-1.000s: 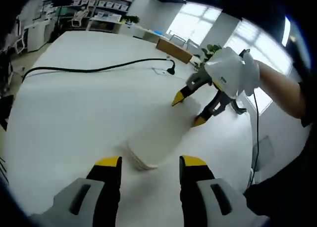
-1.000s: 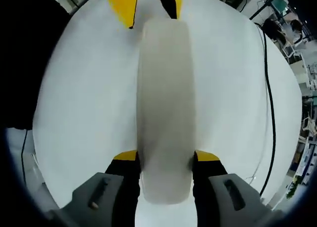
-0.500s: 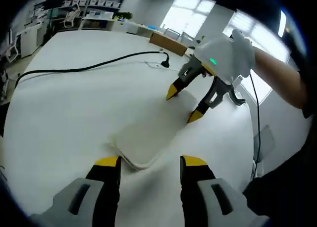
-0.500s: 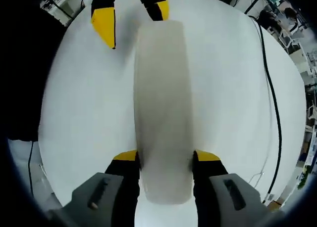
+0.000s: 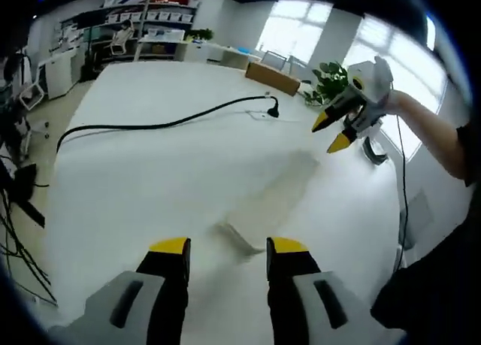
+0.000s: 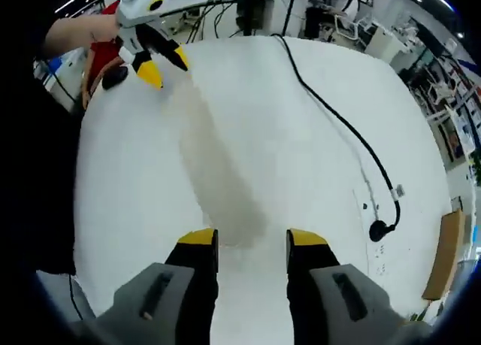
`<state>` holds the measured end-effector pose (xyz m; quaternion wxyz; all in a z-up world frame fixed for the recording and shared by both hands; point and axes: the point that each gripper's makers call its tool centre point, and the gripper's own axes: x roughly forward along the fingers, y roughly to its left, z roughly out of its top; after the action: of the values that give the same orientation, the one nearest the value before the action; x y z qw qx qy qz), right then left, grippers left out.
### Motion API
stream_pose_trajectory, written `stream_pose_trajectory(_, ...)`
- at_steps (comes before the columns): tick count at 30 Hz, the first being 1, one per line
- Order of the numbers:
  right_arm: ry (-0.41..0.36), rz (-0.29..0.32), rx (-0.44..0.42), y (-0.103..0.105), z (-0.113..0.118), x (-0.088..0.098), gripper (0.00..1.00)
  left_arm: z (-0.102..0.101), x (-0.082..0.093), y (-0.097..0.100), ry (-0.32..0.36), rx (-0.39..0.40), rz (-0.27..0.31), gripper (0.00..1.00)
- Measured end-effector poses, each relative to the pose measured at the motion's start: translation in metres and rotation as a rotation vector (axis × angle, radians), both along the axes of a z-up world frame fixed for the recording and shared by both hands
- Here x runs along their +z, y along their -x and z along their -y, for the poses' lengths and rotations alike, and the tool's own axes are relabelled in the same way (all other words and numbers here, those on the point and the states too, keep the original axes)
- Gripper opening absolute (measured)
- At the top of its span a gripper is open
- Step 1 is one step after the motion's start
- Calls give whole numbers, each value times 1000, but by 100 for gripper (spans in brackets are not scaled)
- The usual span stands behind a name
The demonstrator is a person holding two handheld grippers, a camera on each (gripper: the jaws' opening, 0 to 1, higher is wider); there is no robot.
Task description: Arrange the utensils inside the cutlery case until each visible utensil rests in its matching compartment.
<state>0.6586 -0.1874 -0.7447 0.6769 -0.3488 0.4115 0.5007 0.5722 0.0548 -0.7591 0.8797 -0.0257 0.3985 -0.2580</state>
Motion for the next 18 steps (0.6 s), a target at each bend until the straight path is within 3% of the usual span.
stream_pose_trajectory(2, 29, -25, -17, 5, 3, -5, 17, 6, 2, 0, -21, -57, -21, 11)
stream_pose_trajectory(5, 67, -42, 8, 17, -5, -14, 0, 32, 2, 0, 7, -134, -97, 5)
stream_pose_trajectory(6, 70, -63, 17, 22, -11, -17, 0, 36, 1, -1, -9, -148, -101, 0)
stream_pose_trajectory(9, 97, -136, -39, 33, -21, -25, 0, 48, -7, -3, -107, -253, -109, 0)
stream_pose_trajectory(11, 102, -134, -24, 33, -26, -28, 0, 52, -8, -6, -129, -271, -108, 0)
stream_pose_trajectory(14, 154, -138, -13, 30, -23, -37, 0, 49, -19, -5, -223, -318, -148, 0)
stream_pose_trajectory(18, 181, -133, -5, 27, -22, -40, 0, 49, -24, -6, -272, -350, -154, 0)
